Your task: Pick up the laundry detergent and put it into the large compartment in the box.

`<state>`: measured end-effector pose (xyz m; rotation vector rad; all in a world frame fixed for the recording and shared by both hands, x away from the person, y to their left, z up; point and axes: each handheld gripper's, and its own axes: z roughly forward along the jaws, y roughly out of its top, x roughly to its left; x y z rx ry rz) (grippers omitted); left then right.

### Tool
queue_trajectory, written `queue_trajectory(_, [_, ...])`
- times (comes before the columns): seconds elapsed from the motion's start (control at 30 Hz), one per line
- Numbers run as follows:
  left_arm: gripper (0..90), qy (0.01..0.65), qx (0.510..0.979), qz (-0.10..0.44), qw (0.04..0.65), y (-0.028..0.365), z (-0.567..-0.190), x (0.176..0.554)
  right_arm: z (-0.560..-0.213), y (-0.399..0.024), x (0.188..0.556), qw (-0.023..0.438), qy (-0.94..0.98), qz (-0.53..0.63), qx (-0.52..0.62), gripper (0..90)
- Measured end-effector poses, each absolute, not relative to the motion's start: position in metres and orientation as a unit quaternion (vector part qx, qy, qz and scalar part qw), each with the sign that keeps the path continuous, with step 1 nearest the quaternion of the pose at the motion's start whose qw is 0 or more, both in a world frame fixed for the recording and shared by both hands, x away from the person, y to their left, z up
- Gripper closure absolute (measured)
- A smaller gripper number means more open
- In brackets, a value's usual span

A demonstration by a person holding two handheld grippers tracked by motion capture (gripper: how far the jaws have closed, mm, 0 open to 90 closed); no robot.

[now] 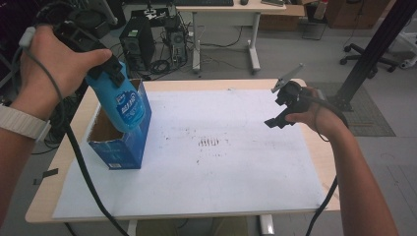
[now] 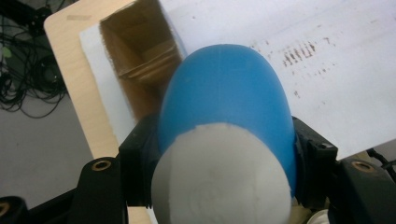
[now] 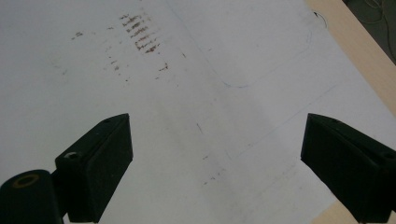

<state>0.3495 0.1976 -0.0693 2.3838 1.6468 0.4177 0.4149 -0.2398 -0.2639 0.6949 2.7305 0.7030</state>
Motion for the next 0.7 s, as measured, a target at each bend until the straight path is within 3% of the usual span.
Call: queue_trajectory(0.7, [37.8, 0.603, 0.776, 0.161, 0.091, 0.224, -0.064, 0.364, -0.267, -0.24, 0.418, 0.116, 0.934, 0.24, 0.238, 9.1])
